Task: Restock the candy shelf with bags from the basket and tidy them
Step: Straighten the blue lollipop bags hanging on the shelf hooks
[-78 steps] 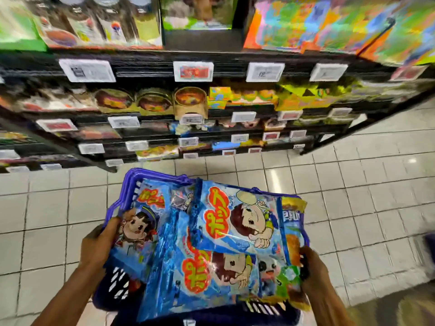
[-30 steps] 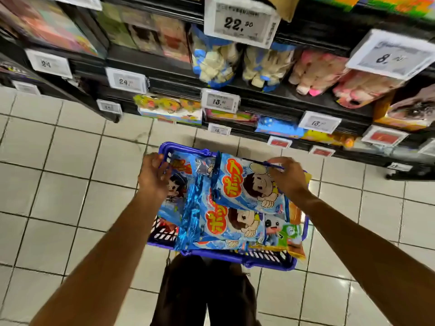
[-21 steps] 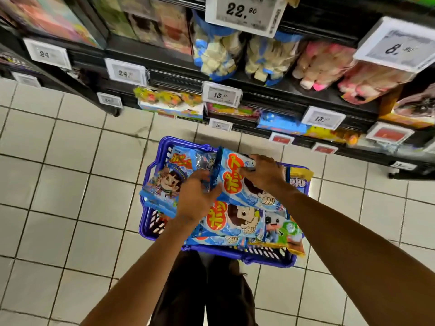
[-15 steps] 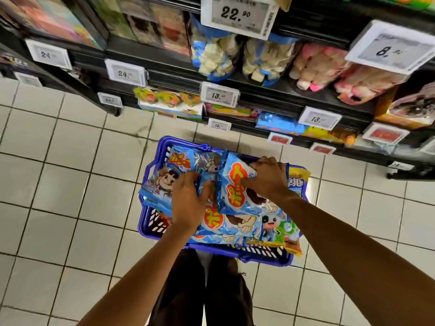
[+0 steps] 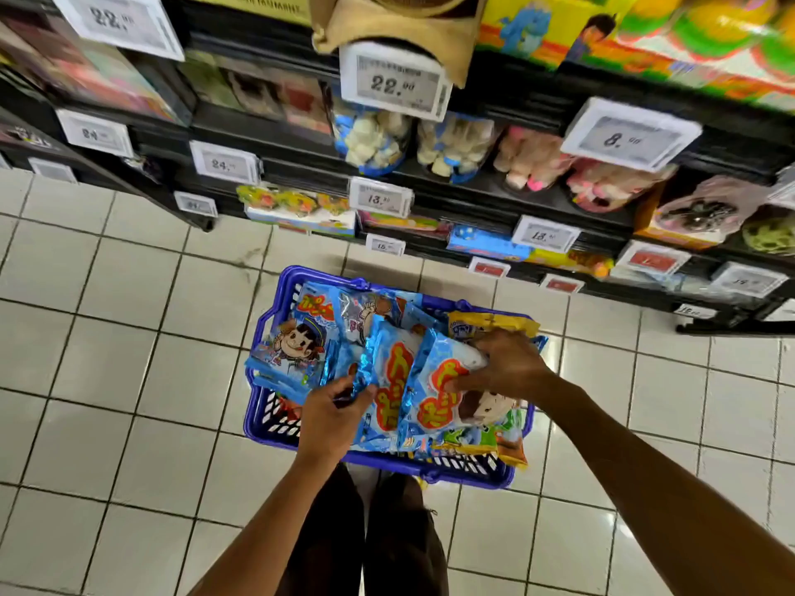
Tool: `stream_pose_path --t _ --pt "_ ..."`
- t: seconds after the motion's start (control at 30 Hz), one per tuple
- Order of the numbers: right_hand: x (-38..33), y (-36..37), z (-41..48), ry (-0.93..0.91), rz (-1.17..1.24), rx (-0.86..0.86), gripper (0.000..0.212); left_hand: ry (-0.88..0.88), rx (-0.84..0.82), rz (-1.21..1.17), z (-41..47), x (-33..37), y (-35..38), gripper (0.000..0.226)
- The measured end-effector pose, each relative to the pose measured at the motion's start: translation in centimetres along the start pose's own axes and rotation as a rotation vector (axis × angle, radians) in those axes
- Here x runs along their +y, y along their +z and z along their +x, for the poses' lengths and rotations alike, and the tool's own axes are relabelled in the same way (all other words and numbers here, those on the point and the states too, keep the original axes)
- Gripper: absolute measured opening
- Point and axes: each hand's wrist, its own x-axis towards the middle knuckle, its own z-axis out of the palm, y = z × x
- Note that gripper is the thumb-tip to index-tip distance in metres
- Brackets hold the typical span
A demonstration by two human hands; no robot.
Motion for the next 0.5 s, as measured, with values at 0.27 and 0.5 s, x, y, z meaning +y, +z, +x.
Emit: stream_pose_path --t 0.27,0.5 --pt "-1.8 -4.9 -8.5 -0.314 0.470 0.044 0.052 0.058 -0.376 -0.011 -3.6 10.0 -3.4 0.010" --pt "-8.6 -15.3 -20.1 -0.283 0.825 0.077 0.031 0.143 -0.588 0.027 -10.1 28.4 -11.2 0.014"
